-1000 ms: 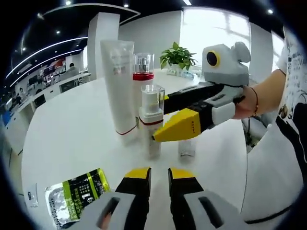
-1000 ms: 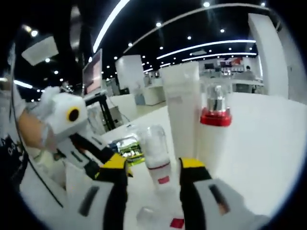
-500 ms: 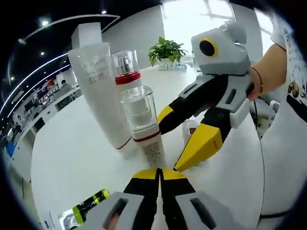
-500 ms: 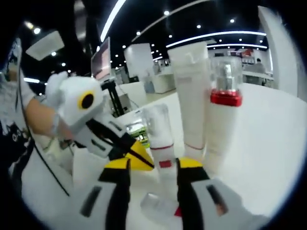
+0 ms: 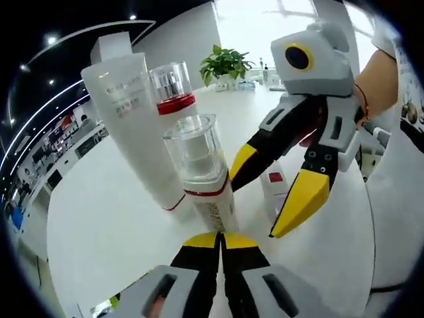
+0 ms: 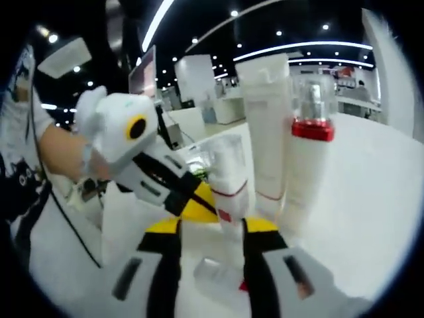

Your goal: Arrange the skincare products in the storage area until every visible bottle or jar stands upright without overlapping.

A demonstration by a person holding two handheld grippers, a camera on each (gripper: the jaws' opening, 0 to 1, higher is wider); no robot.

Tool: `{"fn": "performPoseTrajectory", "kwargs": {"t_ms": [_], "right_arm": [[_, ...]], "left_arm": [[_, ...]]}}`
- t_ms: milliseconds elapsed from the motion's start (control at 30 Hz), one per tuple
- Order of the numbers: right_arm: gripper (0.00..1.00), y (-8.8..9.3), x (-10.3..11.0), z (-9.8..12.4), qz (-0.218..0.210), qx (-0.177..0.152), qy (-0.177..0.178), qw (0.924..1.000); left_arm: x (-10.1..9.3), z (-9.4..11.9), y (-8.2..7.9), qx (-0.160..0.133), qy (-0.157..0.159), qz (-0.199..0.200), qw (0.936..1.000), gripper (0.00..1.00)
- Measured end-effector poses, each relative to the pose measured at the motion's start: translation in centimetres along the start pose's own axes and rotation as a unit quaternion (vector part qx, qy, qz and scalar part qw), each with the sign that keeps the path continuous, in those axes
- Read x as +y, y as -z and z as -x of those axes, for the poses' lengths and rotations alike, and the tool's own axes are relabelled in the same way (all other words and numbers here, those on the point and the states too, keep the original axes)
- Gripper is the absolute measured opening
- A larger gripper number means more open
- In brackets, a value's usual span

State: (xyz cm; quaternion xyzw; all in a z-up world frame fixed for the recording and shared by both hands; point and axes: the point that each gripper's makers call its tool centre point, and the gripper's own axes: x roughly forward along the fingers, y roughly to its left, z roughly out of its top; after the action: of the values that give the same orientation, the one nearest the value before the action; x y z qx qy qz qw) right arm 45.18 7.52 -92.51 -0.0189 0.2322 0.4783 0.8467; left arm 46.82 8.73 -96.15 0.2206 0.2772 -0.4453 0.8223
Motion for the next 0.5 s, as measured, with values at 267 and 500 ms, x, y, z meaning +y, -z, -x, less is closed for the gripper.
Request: {"fn": "performPoseTrajectory", "kwargs": {"t_ms": [267, 500], "right_arm": [[0.32, 0.29, -0.15, 0.22, -0.004, 0.003, 0.000, 1.0000], [0.32, 0.12, -0.71, 1.00, -0.008, -0.001, 0.007, 0.9999]], "left_arm": [[-0.21, -0.28, 0.35, 0.009, 0.002, -0.005, 0.9999, 0.04], [-0.78, -0.66, 0.06, 0.011, 0.003, 0.012, 0.9999, 0.15]]}}
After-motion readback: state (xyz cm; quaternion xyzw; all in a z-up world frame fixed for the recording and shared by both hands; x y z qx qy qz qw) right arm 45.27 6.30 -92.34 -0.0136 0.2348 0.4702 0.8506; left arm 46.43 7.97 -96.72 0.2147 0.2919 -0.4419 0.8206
